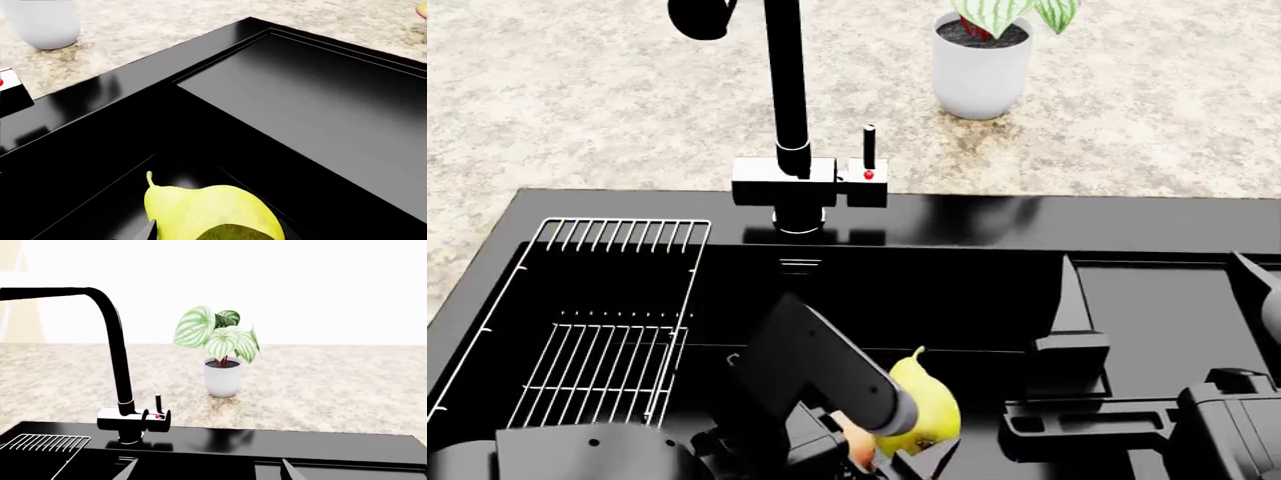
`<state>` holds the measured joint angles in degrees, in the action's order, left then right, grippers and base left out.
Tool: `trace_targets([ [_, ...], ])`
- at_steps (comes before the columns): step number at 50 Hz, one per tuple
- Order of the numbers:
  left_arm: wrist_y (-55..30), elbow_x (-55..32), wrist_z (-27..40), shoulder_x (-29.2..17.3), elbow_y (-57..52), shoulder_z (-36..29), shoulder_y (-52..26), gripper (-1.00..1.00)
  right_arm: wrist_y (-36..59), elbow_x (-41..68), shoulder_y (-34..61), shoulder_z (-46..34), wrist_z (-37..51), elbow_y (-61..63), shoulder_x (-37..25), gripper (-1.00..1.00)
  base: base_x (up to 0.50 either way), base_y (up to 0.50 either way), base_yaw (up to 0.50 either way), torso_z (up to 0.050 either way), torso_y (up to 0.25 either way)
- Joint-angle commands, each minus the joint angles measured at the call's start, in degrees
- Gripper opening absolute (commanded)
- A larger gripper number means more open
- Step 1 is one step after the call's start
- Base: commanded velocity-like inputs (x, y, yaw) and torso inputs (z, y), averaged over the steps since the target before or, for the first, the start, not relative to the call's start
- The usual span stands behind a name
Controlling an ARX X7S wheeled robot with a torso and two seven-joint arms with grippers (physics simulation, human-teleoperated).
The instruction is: There is a mixed pile of frozen fruits and vegetables on the counter. Locate all the frozen vegetables and place the items in a bowl on the counter. Take all the frozen fruits and defrost them in a running sink.
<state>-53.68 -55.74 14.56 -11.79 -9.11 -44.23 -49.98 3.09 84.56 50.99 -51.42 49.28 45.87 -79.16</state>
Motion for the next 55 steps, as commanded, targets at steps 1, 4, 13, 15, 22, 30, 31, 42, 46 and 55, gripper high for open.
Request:
trace_targets([
  [1, -0.3, 0.5, -1.5, 2.3, 5.7, -3.2, -2.5, -1.0, -0.7, -0.6, -1.2, -0.4, -0.2, 0.3, -0.2, 1.0, 0.0, 0.0, 0.0, 0.0, 0.0],
  [4, 0.1, 1.8, -1.5, 2.3, 7.0, -4.4, -2.6, -1.0, -1.3, -0.8, -1.5, -0.4, -0.2, 0.2, -0.5, 1.0, 0.0, 0.0, 0.0, 0.0, 0.0],
  [13, 0.0, 3.6, -2.0, 2.8, 10.0, -7.1, -2.9, -1.0, -2.1, -1.6, -2.7, -1.0, -0.1, 0.4, 0.0, 1.0, 0.0, 0.0, 0.0, 0.0, 0.0],
  [15, -0.3, 3.2, -2.1, 2.9, 9.4, -7.3, -2.9, -1.0, -2.1, -1.6, -2.8, -1.0, -0.1, 0.4, 0.0, 1.0, 0.0, 0.0, 0.0, 0.0, 0.0],
  [22, -1.0, 1.4, -2.4, 2.9, 8.8, -6.8, -3.4, -1.0, -2.4, -1.9, -3.4, -1.2, -0.3, 0.1, 0.1, 1.0, 0.0, 0.0, 0.0, 0.0, 0.001],
  [30, -0.8, 1.1, -2.4, 2.9, 9.1, -6.8, -4.2, 1.0, -1.5, -1.7, -3.1, -1.2, -0.3, 0.4, 0.6, 1.0, 0.0, 0.0, 0.0, 0.0, 0.0],
  [31, -0.7, 0.9, -2.1, 2.8, 9.0, -6.4, -4.3, 1.0, -1.4, -1.7, -3.1, -1.2, -0.3, 0.4, 0.7, 1.0, 0.0, 0.0, 0.0, 0.0, 0.0],
  [42, -3.0, -3.9, 1.8, 0.1, 2.0, -1.7, -6.6, 1.0, -1.7, -1.6, -3.0, -0.8, -0.1, -0.2, 1.0, 1.0, 0.0, 0.0, 0.0, 0.0, 0.0],
  [46, -3.6, -6.0, 3.9, -1.6, -1.4, 0.8, -6.6, 1.0, -2.3, -1.4, -2.6, -0.2, 0.5, 0.2, 0.4, 1.0, 0.0, 0.0, 0.0, 0.0, 0.0],
  [55, -4.0, -10.9, 8.9, -5.0, -7.6, 6.7, -6.6, 1.0, -1.6, -2.0, -1.9, 0.3, 1.1, 0.3, 0.6, 1.0, 0.0, 0.0, 0.0, 0.0, 0.0],
])
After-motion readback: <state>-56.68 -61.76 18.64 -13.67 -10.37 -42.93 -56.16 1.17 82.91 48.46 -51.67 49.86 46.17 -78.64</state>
